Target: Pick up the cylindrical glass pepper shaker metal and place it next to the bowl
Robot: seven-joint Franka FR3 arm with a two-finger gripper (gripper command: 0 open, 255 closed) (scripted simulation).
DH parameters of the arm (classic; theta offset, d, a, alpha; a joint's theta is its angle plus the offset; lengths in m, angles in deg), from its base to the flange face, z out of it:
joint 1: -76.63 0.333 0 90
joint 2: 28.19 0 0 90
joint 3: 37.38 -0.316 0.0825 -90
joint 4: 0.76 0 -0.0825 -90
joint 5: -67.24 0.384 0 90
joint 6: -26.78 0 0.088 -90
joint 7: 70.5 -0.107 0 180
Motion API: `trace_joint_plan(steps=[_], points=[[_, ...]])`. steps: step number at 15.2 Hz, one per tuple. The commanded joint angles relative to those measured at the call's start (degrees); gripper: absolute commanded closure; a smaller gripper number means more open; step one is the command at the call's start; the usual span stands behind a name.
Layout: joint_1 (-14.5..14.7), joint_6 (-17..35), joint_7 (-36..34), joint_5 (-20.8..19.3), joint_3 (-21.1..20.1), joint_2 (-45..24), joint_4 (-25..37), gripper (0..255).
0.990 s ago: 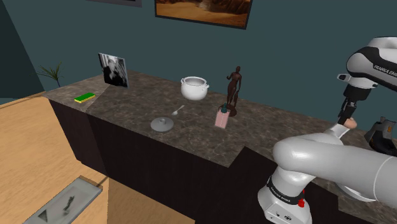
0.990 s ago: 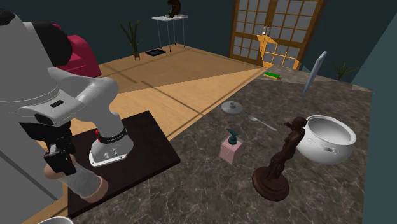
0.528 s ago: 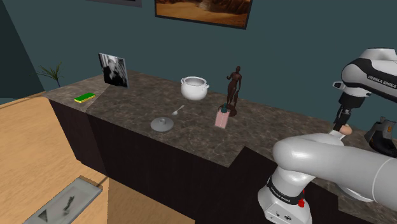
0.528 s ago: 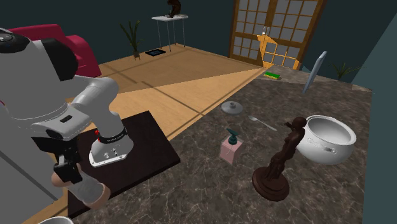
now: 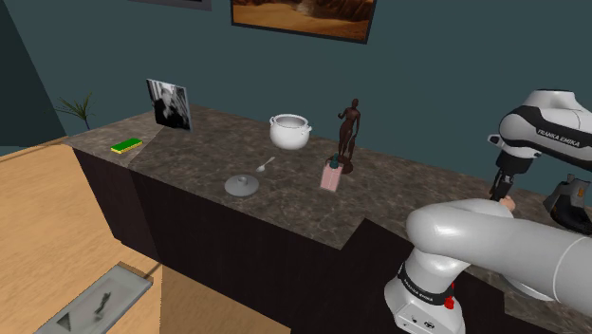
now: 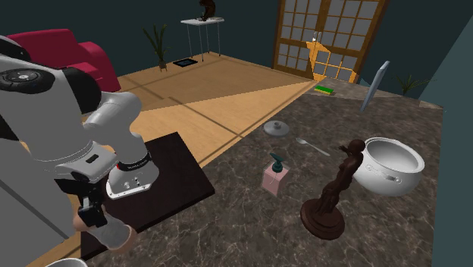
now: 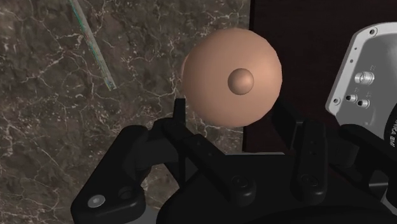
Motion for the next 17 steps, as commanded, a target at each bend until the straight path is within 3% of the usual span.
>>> trace_joint_plan(steps=[1,17], points=[[-0.18,1.14,-0.11,-1.15,1.30,-0.04,-0.90,255],[0.10,11.42,-2.91,-11.52,13.44,-2.48,-7.45,255]])
